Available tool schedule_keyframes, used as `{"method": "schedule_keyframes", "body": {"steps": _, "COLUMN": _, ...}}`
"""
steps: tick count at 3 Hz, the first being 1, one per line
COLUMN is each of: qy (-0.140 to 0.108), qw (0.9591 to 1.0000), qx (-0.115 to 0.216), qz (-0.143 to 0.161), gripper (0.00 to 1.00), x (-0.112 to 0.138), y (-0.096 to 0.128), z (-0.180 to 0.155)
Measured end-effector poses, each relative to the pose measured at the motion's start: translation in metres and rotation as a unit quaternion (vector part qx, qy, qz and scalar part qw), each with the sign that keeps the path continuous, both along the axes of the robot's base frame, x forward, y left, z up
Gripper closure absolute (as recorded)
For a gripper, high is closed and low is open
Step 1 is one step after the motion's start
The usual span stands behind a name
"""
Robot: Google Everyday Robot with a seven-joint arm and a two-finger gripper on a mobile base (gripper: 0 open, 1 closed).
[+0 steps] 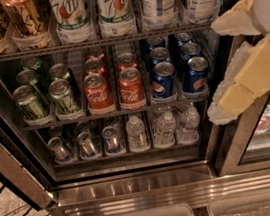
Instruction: Pick blue plastic bottle from top shelf of fridge
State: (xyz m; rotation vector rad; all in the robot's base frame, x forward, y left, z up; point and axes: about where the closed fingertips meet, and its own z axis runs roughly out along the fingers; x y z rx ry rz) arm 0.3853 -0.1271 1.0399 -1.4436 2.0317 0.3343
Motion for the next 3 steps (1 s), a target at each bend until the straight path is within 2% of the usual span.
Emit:
{"method": "schedule_keyframes", "body": {"steps": 1, "qy": -0.023, "qw": 0.9996, "qx": -0.012, "qz": -0.009, "gripper": 0.0, "x": 0.023, "y": 0.0, "z": -0.023}}
{"method": "schedule_keyframes", "body": {"steps": 2, "qy": -0.062, "qw": 0.9977, "qx": -0.015, "qz": -0.02, "gripper": 0.0, "x": 0.054, "y": 0.003, "z": -0.05}}
{"method": "schedule_keyframes", "body": {"steps": 3, "qy": -0.097, "qw": 0.995, "qx": 0.003, "qz": -0.024, "gripper": 0.0, "x": 0.062, "y": 0.013, "z": -0.08}}
